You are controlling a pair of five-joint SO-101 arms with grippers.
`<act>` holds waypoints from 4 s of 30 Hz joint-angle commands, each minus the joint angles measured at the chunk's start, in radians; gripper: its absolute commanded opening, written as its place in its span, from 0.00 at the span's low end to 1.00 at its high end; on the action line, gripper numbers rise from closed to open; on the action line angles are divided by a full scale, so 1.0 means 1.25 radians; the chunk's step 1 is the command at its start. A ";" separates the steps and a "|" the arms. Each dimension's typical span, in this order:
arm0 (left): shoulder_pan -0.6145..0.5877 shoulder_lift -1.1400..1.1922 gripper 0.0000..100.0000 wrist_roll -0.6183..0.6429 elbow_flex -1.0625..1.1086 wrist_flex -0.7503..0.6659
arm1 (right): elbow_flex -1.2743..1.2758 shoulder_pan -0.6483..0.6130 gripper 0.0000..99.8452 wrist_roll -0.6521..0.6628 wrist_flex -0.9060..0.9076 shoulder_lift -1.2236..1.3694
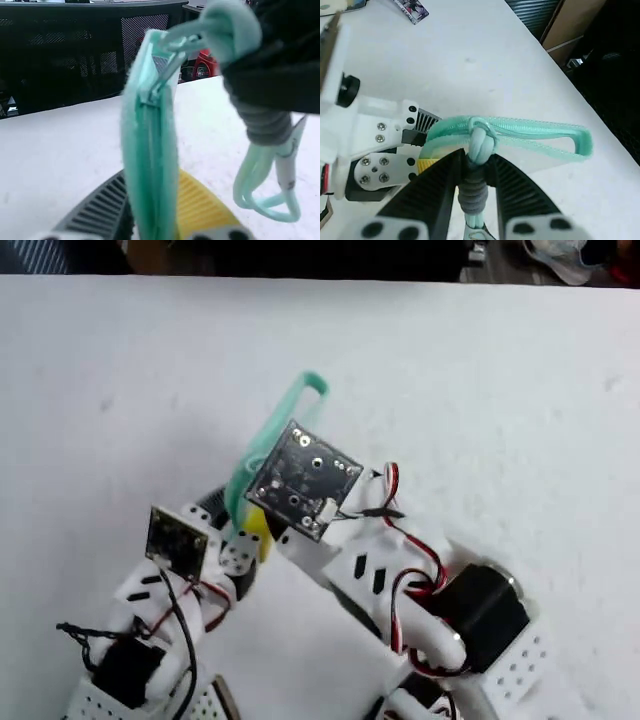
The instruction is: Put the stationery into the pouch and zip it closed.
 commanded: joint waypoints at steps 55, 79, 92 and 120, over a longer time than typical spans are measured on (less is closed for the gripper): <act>0.017 -0.006 0.02 -0.083 -0.152 0.193 | 0.145 0.044 0.28 0.036 -0.083 -0.037; 0.018 -0.006 0.02 -0.085 -0.144 0.191 | 0.430 0.075 0.01 -0.048 -0.488 -0.046; -0.008 -0.006 0.23 0.005 -0.157 0.188 | 0.366 0.075 0.02 -0.039 -0.315 -0.211; 0.105 -0.006 0.02 -0.097 -0.104 0.119 | 0.194 0.246 0.02 -0.042 -0.358 -0.102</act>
